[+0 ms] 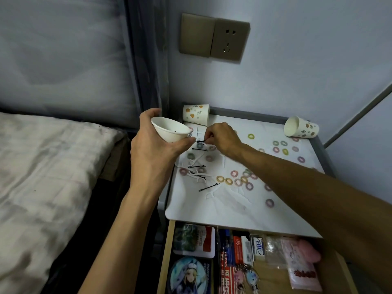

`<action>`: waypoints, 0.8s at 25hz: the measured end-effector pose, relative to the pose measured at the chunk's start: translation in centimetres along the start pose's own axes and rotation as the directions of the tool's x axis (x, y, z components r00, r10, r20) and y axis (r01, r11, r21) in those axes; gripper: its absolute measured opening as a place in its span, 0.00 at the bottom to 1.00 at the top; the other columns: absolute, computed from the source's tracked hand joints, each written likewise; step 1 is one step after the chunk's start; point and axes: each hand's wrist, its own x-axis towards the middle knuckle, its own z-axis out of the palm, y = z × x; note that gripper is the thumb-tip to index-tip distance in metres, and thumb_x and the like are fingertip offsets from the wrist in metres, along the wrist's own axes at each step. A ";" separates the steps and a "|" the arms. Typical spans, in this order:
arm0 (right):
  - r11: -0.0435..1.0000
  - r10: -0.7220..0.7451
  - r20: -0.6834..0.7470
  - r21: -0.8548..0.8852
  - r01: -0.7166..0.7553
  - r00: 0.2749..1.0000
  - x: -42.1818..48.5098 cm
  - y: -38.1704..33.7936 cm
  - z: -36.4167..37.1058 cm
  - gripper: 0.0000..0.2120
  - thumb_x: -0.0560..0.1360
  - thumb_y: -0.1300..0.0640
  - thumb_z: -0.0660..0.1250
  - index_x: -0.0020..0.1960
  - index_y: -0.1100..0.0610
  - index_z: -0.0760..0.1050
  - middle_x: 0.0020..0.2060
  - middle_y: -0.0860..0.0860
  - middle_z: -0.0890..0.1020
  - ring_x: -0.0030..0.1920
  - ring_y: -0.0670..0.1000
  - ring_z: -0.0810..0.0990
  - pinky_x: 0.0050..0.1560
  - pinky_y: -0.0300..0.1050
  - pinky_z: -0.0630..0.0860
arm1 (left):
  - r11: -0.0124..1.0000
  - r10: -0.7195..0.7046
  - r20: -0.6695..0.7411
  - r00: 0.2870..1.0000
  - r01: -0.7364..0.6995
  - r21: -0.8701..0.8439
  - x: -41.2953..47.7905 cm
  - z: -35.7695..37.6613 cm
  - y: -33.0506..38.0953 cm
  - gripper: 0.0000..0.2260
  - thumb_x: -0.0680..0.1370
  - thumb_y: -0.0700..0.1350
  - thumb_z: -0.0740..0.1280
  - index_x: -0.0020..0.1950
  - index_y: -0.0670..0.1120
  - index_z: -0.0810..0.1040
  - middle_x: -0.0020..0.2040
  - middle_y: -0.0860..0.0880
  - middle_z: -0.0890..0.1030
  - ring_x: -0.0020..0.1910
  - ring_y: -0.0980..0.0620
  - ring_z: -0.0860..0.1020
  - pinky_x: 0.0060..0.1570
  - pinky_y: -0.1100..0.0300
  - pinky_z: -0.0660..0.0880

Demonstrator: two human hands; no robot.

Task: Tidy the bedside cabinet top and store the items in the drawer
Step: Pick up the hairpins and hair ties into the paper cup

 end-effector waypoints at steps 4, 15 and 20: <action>0.992 0.057 -0.002 -0.110 -0.057 0.998 0.0 0.3 0.6 0.04 0.73 0.60 0.70 0.46 0.60 0.82 0.43 0.56 0.84 0.44 0.56 0.82 0.42 0.44 0.74 | 1.000 -0.010 0.002 1.000 0.010 -0.004 -0.1 0.1 -0.1 0.36 0.64 0.53 0.80 0.68 0.52 0.69 0.52 0.55 0.77 0.52 0.53 0.77 0.54 0.53 0.77; 0.830 -0.526 0.005 0.220 0.512 0.851 -5.0 -9.1 -13.6 0.05 0.72 0.60 0.74 0.48 0.56 0.85 0.40 0.47 0.85 0.39 0.42 0.83 0.45 0.32 0.77 | 0.999 -0.033 0.093 0.995 0.035 -0.023 -0.5 1.0 0.2 0.37 0.63 0.51 0.80 0.69 0.53 0.68 0.53 0.55 0.77 0.50 0.55 0.77 0.43 0.68 0.72; 0.824 -0.560 0.135 0.191 0.533 0.817 -5.2 -10.5 -12.9 0.07 0.72 0.60 0.73 0.49 0.55 0.84 0.40 0.42 0.82 0.39 0.35 0.78 0.43 0.28 0.72 | 0.999 -0.022 0.107 0.994 0.026 -0.031 -0.7 1.1 0.4 0.38 0.63 0.49 0.80 0.70 0.53 0.67 0.54 0.55 0.79 0.50 0.57 0.78 0.43 0.66 0.73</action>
